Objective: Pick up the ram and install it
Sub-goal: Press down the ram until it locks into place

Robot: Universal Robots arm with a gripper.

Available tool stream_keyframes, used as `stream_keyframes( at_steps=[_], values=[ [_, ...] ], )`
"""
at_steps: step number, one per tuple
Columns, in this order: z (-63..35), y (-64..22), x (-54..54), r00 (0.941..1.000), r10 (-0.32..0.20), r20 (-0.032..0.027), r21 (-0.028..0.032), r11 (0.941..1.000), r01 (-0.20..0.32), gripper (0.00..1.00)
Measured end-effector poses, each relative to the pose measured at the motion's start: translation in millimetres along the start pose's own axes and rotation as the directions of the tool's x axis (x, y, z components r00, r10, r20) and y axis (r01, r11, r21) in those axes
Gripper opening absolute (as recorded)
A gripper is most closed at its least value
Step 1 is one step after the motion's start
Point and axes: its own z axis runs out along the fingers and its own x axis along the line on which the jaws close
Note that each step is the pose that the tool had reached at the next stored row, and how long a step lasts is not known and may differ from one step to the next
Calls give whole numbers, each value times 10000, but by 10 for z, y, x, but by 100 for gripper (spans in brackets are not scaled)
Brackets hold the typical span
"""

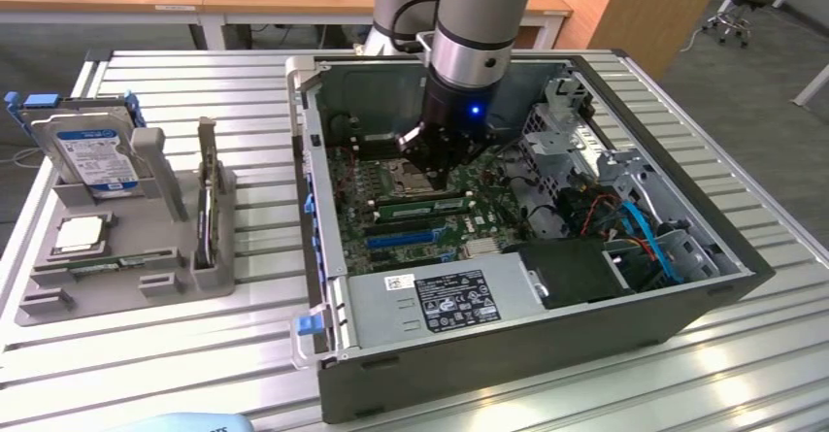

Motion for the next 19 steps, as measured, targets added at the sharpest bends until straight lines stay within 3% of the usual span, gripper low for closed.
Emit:
stream_keyframes(
  at_steps=[3,12,19],
  values=[
    [1,0,1,9996,293,10,7,9996,-293,10],
    [1,0,1,9988,493,16,18,9988,-493,10],
    [0,0,-3,9988,498,-36,19,9988,-498,10]
  ],
)
